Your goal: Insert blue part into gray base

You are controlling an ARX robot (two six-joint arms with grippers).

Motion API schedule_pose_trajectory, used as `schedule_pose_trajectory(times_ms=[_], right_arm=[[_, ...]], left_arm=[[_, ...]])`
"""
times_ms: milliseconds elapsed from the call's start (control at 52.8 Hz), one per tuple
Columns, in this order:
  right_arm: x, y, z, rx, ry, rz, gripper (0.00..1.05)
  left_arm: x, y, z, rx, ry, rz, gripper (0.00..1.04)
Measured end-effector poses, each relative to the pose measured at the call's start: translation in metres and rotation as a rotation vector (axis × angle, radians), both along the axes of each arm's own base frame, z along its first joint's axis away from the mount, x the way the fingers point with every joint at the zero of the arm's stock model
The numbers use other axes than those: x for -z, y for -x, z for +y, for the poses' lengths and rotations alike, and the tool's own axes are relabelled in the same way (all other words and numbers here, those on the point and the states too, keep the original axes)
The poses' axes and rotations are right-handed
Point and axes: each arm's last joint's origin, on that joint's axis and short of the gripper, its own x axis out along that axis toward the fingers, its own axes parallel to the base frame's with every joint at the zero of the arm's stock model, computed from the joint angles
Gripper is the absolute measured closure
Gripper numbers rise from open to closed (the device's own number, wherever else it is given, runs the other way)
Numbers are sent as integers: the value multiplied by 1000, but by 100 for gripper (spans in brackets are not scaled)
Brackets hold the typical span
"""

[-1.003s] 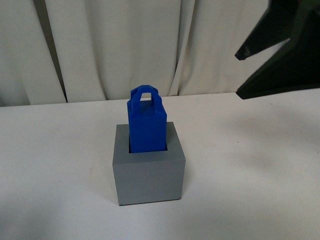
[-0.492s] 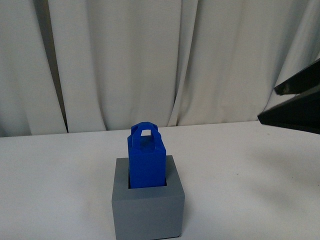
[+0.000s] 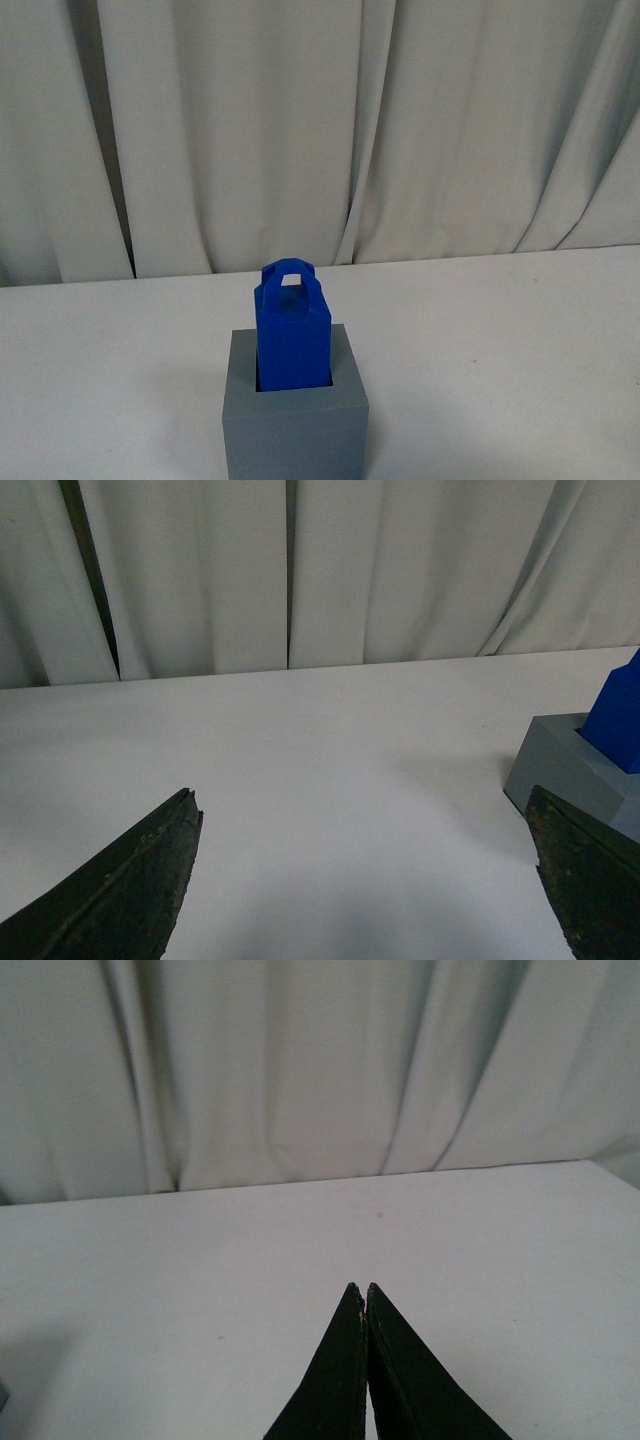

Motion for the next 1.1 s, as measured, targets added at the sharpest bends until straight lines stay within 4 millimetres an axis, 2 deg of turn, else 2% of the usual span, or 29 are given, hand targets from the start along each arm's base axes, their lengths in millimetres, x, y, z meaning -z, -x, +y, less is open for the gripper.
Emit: schedule_pose_trajectory(times_ms=[95, 435, 719, 814, 1098], right_arm=[[8, 13, -8, 31, -6, -4, 102], [26, 45, -8, 24, -7, -1, 102], [33, 62, -8, 24, -8, -5, 102], [42, 68, -8, 24, -8, -9, 102], [39, 78, -7, 21, -9, -19, 102]], left_arm=[[0, 0, 0, 0, 0, 0, 6], [0, 0, 0, 0, 0, 0, 6], [0, 0, 0, 0, 0, 0, 6], [0, 0, 0, 0, 0, 0, 6], [0, 0, 0, 0, 0, 0, 6]])
